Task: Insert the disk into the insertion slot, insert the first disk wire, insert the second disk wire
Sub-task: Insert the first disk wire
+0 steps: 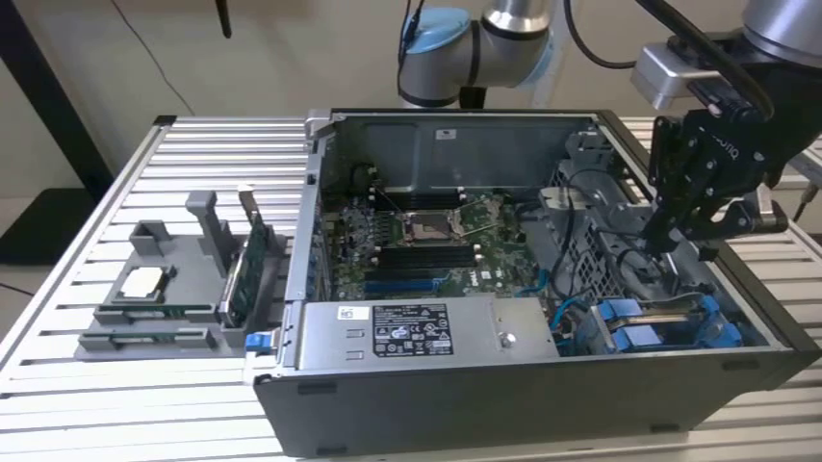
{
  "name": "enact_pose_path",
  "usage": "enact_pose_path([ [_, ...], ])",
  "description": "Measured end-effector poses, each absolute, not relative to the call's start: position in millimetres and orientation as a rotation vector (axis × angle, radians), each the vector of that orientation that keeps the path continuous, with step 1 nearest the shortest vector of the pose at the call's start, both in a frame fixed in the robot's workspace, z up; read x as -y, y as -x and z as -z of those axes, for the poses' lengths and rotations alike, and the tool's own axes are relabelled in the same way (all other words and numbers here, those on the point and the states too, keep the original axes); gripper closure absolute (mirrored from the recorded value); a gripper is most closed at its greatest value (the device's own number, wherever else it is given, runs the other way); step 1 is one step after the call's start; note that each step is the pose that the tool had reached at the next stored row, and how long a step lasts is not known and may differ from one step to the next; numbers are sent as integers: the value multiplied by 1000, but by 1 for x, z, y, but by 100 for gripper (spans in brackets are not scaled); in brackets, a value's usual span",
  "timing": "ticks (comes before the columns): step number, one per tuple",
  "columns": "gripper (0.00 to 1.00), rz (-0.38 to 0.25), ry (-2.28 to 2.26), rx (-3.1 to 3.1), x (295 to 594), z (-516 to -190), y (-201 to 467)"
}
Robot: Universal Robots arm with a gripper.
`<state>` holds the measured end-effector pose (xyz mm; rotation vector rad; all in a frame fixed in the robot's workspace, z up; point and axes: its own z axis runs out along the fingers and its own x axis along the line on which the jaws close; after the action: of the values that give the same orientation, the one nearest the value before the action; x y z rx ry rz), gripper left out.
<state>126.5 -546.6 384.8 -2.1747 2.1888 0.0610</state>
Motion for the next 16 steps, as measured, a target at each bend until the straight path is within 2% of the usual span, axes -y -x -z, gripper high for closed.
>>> enact_pose_path([
  [3, 81, -61, 2174, -2189, 547, -385, -126],
  [16, 81, -62, 2174, -2188, 549, -383, -127],
])
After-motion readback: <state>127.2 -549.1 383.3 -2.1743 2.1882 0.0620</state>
